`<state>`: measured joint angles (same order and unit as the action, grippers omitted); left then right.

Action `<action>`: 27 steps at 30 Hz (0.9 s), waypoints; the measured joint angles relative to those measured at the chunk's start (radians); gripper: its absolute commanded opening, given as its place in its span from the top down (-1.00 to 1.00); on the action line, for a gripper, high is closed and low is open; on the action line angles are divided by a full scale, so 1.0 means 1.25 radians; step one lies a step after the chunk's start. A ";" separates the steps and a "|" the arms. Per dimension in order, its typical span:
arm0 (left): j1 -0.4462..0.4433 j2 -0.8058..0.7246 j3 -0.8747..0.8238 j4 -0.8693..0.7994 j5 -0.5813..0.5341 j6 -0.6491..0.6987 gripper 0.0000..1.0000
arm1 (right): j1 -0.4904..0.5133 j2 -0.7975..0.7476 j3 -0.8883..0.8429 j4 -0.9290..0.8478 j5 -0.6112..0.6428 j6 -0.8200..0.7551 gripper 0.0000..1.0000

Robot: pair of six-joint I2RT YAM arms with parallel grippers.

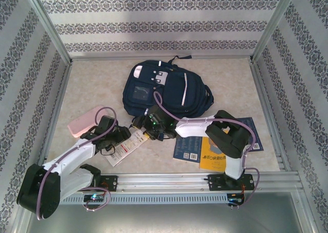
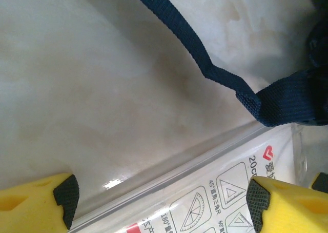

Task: Pack the student bag

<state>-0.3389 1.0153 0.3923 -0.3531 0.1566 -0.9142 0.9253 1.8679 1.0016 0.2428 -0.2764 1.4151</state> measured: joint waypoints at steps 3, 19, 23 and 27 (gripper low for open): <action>0.001 -0.024 -0.013 0.008 0.006 -0.006 -0.73 | -0.004 -0.013 0.000 -0.034 -0.001 -0.037 -0.51; 0.049 0.003 -0.010 0.020 0.075 0.014 -0.72 | 0.148 -0.092 -0.055 -0.139 -0.030 0.059 -0.47; 0.063 0.031 -0.001 0.019 0.093 0.014 -0.72 | 0.179 -0.058 -0.040 -0.104 0.019 0.136 -0.45; 0.067 0.040 0.005 0.015 0.099 0.014 -0.71 | 0.185 -0.022 -0.039 -0.073 0.074 0.193 -0.42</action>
<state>-0.2554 1.0653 0.3981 -0.3340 0.2802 -0.8967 1.1568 1.8400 0.9527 0.1513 -0.1841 1.6558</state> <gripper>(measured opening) 0.857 0.716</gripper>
